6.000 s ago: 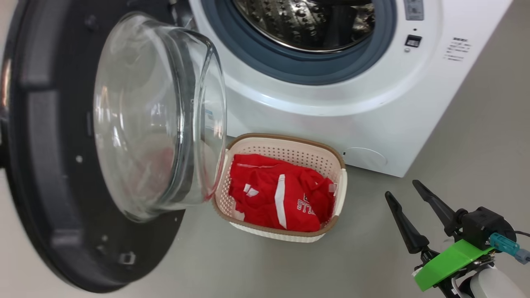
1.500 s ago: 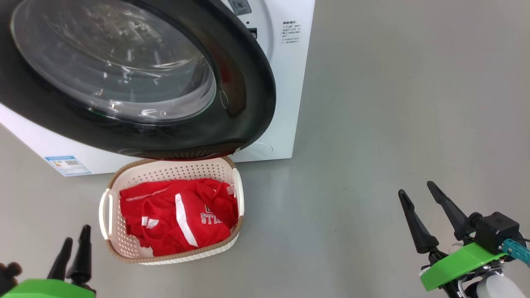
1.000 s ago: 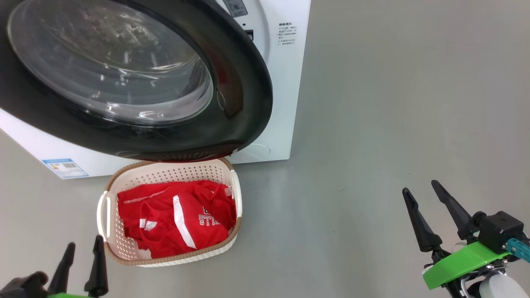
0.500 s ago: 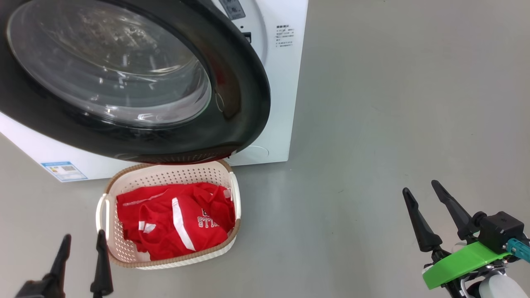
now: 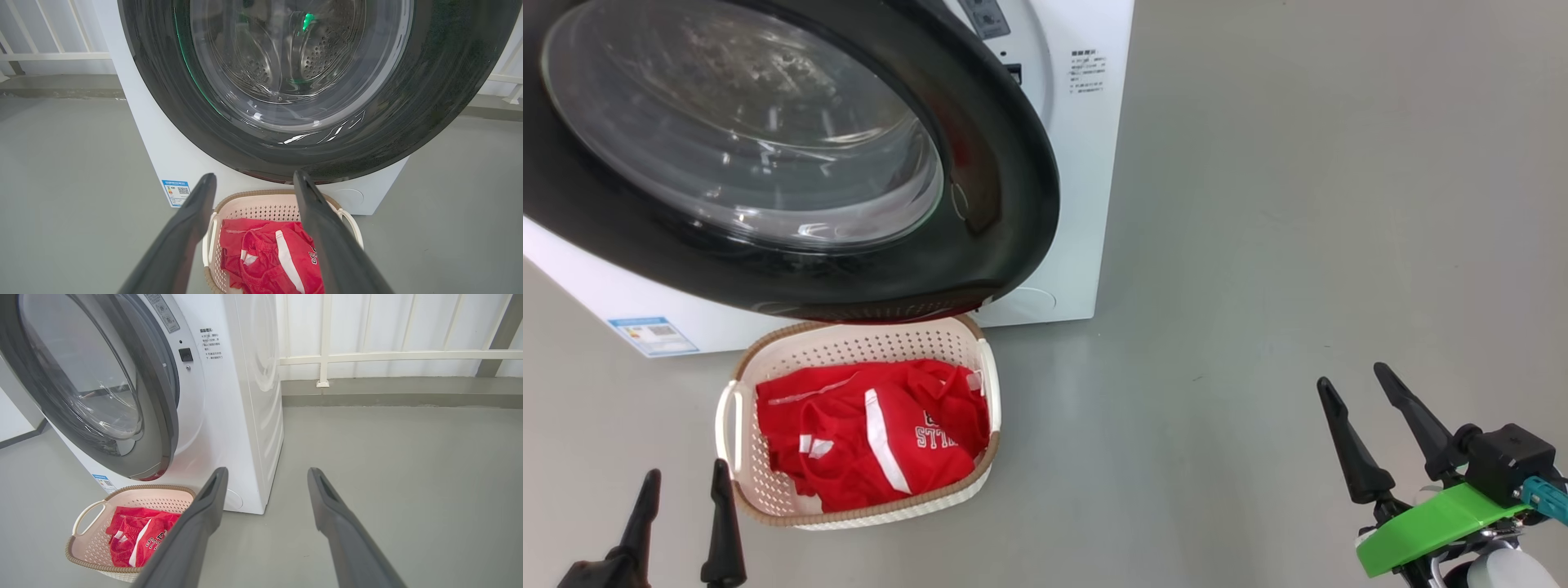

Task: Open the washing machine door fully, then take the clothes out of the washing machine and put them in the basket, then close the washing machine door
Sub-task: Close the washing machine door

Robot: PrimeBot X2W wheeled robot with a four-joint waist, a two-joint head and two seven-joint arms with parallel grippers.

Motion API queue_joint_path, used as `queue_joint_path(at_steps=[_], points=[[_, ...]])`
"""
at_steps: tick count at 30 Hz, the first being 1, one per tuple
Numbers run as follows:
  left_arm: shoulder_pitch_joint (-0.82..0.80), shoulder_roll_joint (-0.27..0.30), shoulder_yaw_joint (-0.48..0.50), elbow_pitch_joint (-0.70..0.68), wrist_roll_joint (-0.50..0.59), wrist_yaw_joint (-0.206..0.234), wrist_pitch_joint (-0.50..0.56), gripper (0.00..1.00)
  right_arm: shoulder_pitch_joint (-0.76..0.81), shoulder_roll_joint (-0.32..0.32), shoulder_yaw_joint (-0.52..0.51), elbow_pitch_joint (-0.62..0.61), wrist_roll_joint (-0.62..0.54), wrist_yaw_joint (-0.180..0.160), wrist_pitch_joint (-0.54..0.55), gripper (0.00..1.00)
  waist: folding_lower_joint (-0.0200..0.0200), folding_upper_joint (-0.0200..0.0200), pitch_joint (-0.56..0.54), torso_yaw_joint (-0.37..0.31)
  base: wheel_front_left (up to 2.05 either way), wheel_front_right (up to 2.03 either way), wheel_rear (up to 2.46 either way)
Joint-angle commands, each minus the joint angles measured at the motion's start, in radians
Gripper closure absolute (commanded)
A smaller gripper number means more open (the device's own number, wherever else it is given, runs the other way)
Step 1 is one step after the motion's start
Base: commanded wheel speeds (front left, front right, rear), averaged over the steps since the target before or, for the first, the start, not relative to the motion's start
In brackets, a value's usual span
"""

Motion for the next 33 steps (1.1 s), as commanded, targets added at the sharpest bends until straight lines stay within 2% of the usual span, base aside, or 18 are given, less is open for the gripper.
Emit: queue_joint_path(at_steps=[1, 4, 5, 8, 9, 18, 33], points=[[-0.008, 0.014, 0.029, -0.025, 0.003, -0.003, -0.012, 0.0, -0.001, -0.012, 0.014, -0.022, 0.0, 0.002, -0.012, 0.0, 0.0, 0.0, 0.001, 0.003, 0.0, 0.0, 0.0], [-0.016, 0.013, 0.018, -0.022, 0.0, -0.003, -0.012, 0.0, -0.017, -0.014, 0.022, -0.022, 0.004, 0.002, -0.012, 0.0, 0.0, 0.0, 0.006, 0.014, 0.0, 0.0, 0.0], [-0.02, 0.013, 0.013, -0.021, -0.001, -0.003, -0.012, 0.0, -0.025, -0.015, 0.027, -0.023, 0.006, 0.002, -0.012, 0.4, 0.0, 0.0, 0.008, 0.02, 0.0, 0.0, 0.0], [-0.032, 0.013, -0.001, -0.023, -0.007, -0.003, -0.012, 0.0, -0.056, -0.012, 0.041, -0.028, 0.012, 0.002, -0.012, 0.95, 0.0, 0.0, 0.014, 0.038, 0.0, 0.0, 0.0], [-0.034, 0.013, -0.004, -0.025, -0.008, -0.003, -0.012, 0.0, -0.069, -0.01, 0.048, -0.031, 0.014, 0.002, -0.012, 1.0, 0.0, 0.0, 0.017, 0.044, 0.0, 0.0, 0.0], [-0.052, 0.013, -0.031, -0.06, -0.021, 0.004, -0.012, 0.0, -0.207, 0.016, 0.125, -0.028, 0.025, 0.002, -0.012, 1.0, 0.0, 0.0, 0.044, 0.108, 0.0, 0.0, 0.0], [-0.126, 0.012, -0.123, -0.107, -0.065, 0.043, -0.012, 0.0, -0.429, 0.028, 0.225, 0.064, 0.039, 0.002, -0.012, 1.0, 0.0, 0.0, 0.151, 0.217, 0.0, 0.0, 0.0]])
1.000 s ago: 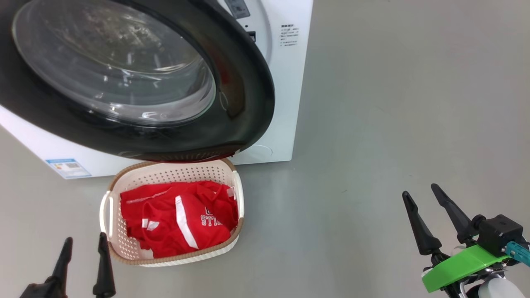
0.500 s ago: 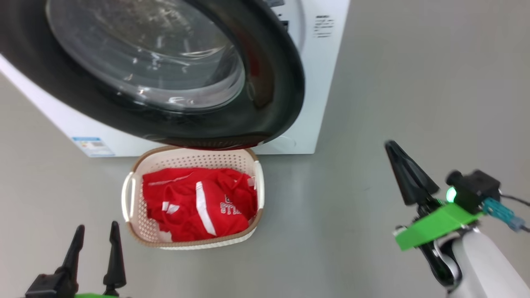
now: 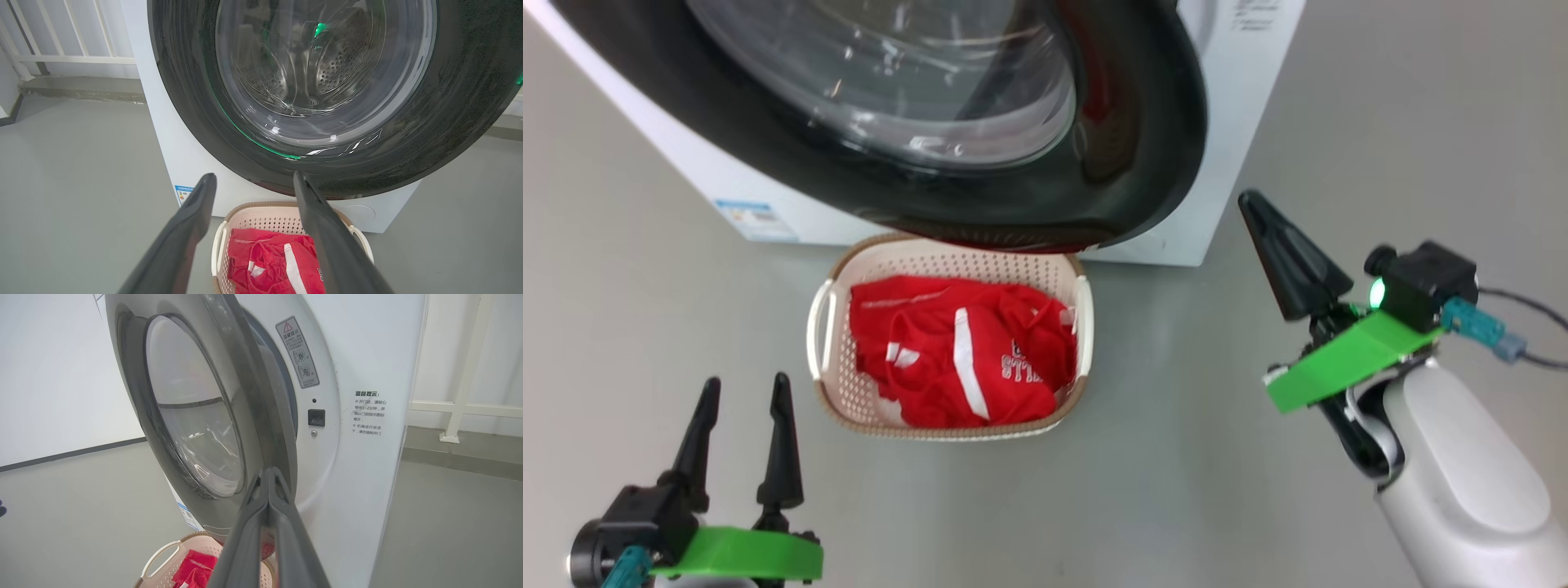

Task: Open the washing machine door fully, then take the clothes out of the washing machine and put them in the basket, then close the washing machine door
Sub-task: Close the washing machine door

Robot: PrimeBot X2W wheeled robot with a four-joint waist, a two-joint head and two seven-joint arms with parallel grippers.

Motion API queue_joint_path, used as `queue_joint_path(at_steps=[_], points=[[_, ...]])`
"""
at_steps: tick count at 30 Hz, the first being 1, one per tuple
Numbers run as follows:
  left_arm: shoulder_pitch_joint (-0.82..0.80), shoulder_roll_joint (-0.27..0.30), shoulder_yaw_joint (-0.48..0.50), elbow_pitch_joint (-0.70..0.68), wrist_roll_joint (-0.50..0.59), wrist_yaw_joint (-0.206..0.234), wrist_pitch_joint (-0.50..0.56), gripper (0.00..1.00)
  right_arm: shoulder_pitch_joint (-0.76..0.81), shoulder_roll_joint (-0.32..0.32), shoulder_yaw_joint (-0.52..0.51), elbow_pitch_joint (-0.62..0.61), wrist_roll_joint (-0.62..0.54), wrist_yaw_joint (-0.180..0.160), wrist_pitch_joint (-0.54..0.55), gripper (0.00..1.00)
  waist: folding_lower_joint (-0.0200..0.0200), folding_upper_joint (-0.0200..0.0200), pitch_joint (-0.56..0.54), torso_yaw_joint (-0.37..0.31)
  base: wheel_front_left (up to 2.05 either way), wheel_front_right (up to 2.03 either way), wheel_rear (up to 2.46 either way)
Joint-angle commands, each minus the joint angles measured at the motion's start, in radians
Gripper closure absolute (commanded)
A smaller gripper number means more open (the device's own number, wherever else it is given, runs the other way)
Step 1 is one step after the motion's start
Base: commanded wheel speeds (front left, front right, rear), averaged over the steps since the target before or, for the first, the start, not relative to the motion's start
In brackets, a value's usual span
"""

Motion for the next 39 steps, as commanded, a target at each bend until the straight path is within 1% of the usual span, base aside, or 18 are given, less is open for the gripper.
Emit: queue_joint_path(at_steps=[1, 8, 19, 24, 29, 39], points=[[-0.034, 0.014, 0.022, -0.029, -0.014, 0.009, -0.012, 0.0, -0.041, 0.004, 0.026, -0.006, 0.01, 0.002, -0.012, 1.0, 0.0, -0.0001, 0.044, 0.035, 0.0, 0.0, 0.0], [-0.058, 0.014, -0.004, -0.032, -0.027, 0.016, -0.012, 0.0, -0.116, 0.005, 0.04, 0.031, 0.02, 0.002, -0.012, 1.0, 0.0, -0.0001, 0.075, 0.058, 0.0, 0.0, 0.0], [-0.114, 0.014, -0.045, -0.047, -0.052, 0.02, -0.012, 0.0, -0.225, 0.002, 0.021, 0.082, 0.035, 0.002, -0.012, 1.0, 0.0, -0.0001, 0.143, 0.098, 0.0, 0.0, 0.0], [-0.131, 0.014, -0.061, -0.059, -0.056, 0.023, -0.012, 0.0, -0.268, 0.001, -0.002, 0.09, 0.039, 0.002, -0.012, 1.0, 0.0, -0.0001, 0.168, 0.107, 0.0, 0.0, 0.0], [-0.154, 0.014, -0.078, -0.078, -0.06, 0.026, -0.012, 0.0, -0.332, 0.011, -0.061, 0.108, 0.036, 0.002, -0.012, 1.0, 0.0, -0.0001, 0.202, 0.116, 0.0, 0.0, 0.0], [-0.183, 0.014, -0.105, -0.091, -0.063, 0.022, -0.012, 0.0, -0.437, 0.008, -0.113, 0.144, 0.027, 0.002, -0.012, 1.0, 0.0, -0.0001, 0.245, 0.135, 0.0, 0.0, 0.0]])
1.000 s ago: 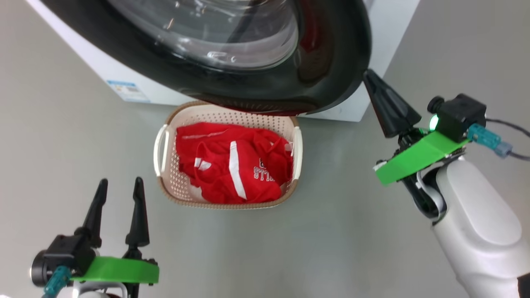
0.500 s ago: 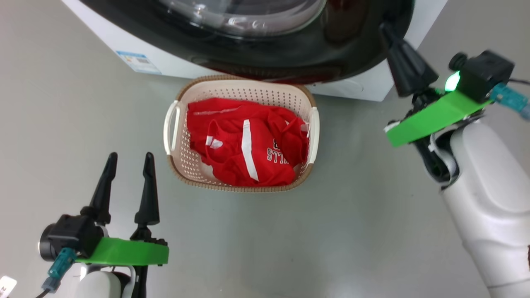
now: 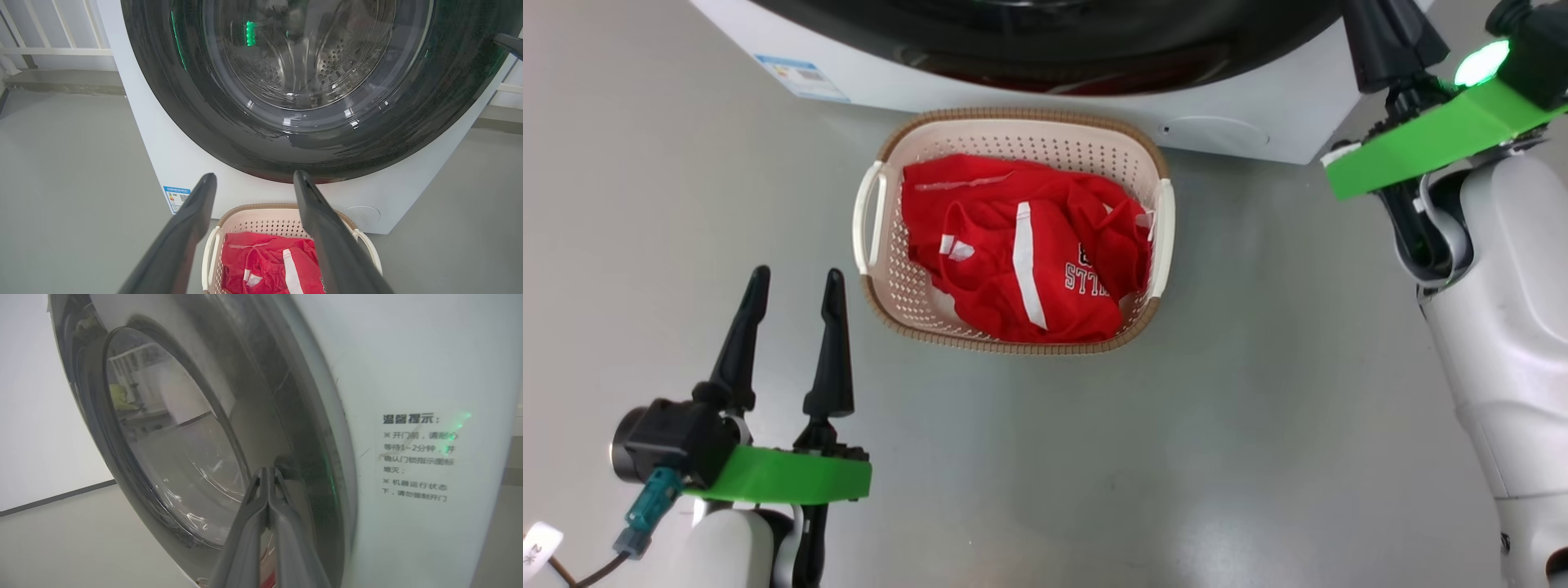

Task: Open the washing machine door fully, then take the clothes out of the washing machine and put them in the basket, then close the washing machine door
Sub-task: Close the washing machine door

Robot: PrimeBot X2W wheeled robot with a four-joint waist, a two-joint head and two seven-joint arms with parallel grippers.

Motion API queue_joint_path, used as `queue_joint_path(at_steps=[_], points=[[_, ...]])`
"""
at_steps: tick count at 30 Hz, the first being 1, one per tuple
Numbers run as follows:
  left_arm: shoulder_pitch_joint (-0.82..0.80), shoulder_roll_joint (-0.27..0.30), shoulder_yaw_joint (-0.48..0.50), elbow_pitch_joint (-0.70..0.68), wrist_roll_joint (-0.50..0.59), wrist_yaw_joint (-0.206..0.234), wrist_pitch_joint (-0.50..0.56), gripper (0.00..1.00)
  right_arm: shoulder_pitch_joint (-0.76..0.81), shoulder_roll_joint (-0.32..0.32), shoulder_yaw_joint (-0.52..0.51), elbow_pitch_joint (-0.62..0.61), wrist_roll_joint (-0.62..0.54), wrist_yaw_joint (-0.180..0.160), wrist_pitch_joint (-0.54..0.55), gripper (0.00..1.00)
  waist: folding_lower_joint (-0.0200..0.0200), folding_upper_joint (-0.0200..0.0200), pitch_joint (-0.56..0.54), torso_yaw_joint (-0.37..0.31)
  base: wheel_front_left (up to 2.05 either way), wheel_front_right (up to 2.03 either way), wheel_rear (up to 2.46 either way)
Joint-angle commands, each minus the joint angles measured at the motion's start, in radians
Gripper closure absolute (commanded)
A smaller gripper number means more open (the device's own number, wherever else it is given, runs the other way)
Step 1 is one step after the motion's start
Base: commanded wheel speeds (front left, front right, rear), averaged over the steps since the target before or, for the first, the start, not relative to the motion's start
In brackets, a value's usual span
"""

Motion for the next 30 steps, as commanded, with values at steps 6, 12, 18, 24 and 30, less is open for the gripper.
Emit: queue_joint_path(at_steps=[6, 12, 18, 24, 30], points=[[-0.032, 0.019, 0.022, -0.033, -0.01, 0.006, -0.008, 0.0, -0.081, 0.01, -0.056, -0.004, -0.014, -0.008, -0.005, 1.0, 0.0, -0.0001, 0.027, 0.015, 0.0, 0.0, 0.0], [-0.034, 0.019, 0.029, -0.033, -0.007, 0.006, -0.008, 0.0, -0.068, 0.019, -0.03, -0.013, -0.022, -0.008, -0.005, 1.0, 0.0, -0.0001, 0.023, 0.009, 0.0, 0.0, 0.0], [-0.024, 0.019, 0.041, -0.01, 0.008, -0.003, -0.008, 0.0, 0.002, 0.018, 0.006, -0.009, -0.021, -0.008, -0.005, 0.71, 0.0, -0.0001, -0.012, -0.01, 0.0, 0.0, 0.0], [-0.011, 0.019, 0.06, 0.027, 0.016, -0.021, -0.008, 0.0, 0.1, 0.01, 0.02, -0.024, -0.014, -0.008, -0.005, 0.0, 0.0, -0.0001, -0.059, -0.033, 0.0, 0.0, 0.0], [0.011, 0.019, 0.102, 0.064, 0.04, -0.04, -0.008, 0.0, 0.219, 0.01, 0.016, -0.044, -0.014, -0.008, -0.005, 0.0, 0.0, -0.0001, -0.116, -0.076, 0.0, 0.0, 0.0]])
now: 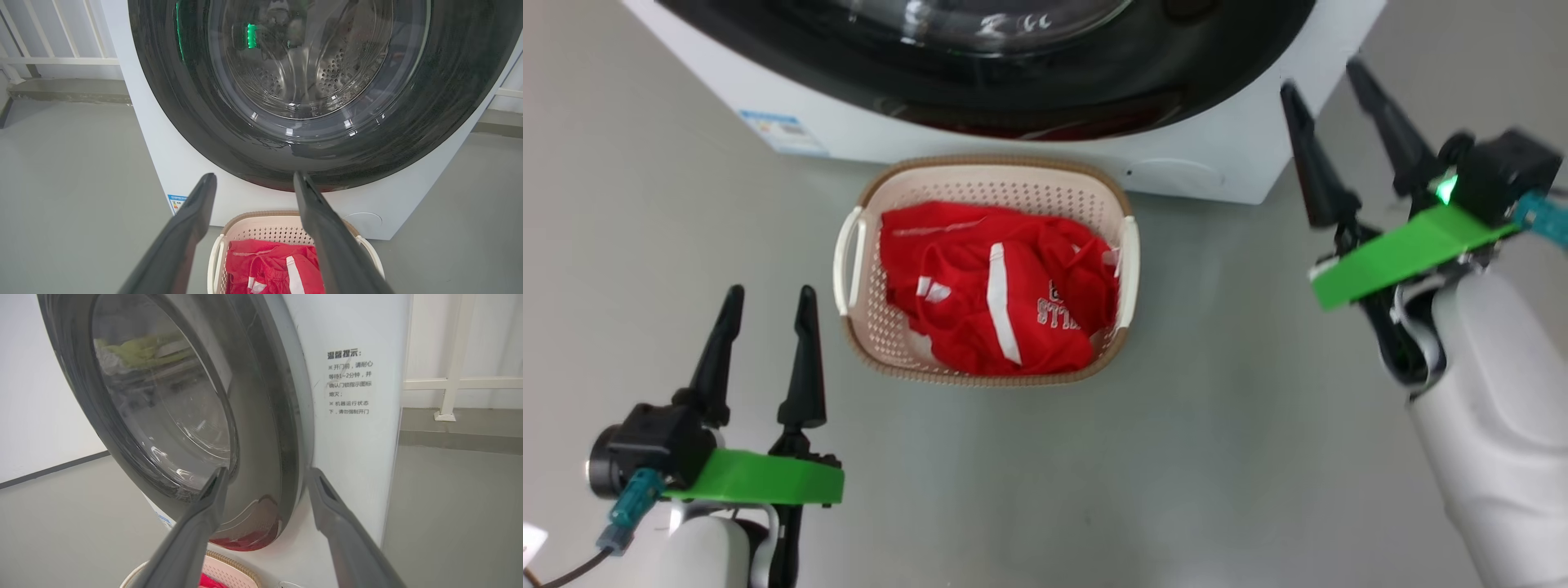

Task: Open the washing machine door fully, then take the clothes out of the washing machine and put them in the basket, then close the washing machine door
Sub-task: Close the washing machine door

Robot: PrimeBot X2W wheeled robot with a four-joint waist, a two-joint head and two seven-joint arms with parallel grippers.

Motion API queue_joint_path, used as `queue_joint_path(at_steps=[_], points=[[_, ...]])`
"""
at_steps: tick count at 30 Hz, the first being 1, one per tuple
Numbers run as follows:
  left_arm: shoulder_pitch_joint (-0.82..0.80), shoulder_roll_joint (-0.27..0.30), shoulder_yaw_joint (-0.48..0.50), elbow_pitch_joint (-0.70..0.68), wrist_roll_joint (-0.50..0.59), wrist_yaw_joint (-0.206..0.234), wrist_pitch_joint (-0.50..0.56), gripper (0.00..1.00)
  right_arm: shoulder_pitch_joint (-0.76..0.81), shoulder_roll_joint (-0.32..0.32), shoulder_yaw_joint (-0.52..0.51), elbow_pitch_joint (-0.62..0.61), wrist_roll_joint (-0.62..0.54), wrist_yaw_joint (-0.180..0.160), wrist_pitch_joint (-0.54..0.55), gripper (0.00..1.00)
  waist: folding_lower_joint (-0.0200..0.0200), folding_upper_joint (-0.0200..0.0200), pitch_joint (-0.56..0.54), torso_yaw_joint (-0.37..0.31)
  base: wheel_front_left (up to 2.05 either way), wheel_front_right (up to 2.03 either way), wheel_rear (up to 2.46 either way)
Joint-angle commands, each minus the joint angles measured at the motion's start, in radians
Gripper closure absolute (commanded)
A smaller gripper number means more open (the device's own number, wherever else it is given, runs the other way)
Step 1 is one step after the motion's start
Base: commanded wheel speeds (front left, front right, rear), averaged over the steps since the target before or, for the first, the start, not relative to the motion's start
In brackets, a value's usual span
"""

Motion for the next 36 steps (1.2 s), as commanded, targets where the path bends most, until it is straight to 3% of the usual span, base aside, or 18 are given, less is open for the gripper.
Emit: queue_joint_path(at_steps=[1, 20, 36], points=[[0.019, 0.02, 0.049, -0.012, 0.017, -0.009, -0.008, 0.0, 0.057, 0.014, 0.014, -0.033, 0.003, -0.002, -0.005, 0.0, 0.0, 0.0, -0.045, -0.041, 0.0, 0.0, 0.0], [0.107, 0.038, 0.121, 0.059, 0.063, -0.023, -0.008, 0.0, 0.358, -0.007, -0.044, -0.048, 0.0, -0.002, -0.005, 0.0, 0.0, 0.0, -0.2, -0.191, 0.0, 0.0, 0.0], [0.207, 0.058, 0.162, 0.067, 0.077, -0.023, -0.008, 0.0, 0.53, -0.001, -0.099, -0.071, -0.005, -0.002, -0.005, 0.0, 0.0, 0.0, -0.28, -0.26, 0.0, 0.0, 0.0]])
